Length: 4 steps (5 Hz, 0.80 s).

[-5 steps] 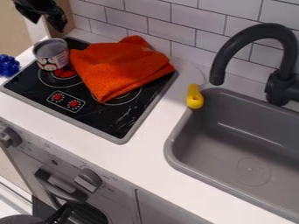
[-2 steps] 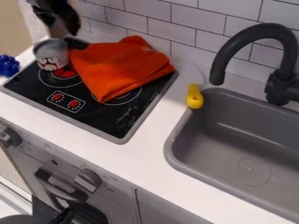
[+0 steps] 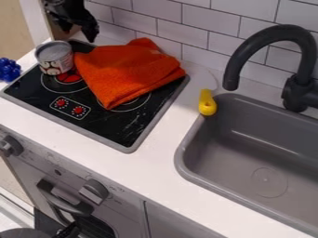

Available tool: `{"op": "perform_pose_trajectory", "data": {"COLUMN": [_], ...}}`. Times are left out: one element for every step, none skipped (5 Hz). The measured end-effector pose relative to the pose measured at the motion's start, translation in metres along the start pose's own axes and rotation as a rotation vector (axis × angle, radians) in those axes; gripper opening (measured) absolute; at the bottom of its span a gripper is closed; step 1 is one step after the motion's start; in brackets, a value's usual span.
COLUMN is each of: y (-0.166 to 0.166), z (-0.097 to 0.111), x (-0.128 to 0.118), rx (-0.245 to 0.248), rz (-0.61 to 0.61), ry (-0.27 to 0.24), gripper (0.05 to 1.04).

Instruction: Move the can to the bottom side of the table

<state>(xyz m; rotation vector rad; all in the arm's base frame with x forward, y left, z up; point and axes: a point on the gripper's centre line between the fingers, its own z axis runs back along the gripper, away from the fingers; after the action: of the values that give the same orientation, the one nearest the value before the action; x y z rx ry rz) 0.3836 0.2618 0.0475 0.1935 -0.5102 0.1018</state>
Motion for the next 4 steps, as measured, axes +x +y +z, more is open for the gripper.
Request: {"op": "perform_pose_trajectory", "data": {"y": [0.010,0.018,0.031,0.037], "z": [-0.009,-0.009,-0.007,-0.006], "x": [-0.002,-0.002,-0.003,-0.009], "rx": [0.056,0.073,0.149,0.157], "rz": [0.048,0.052,0.110,0.140], "ry": [0.039,0.051,0.049,0.062], "gripper": [0.997,0.997,0.997,0.997]}}
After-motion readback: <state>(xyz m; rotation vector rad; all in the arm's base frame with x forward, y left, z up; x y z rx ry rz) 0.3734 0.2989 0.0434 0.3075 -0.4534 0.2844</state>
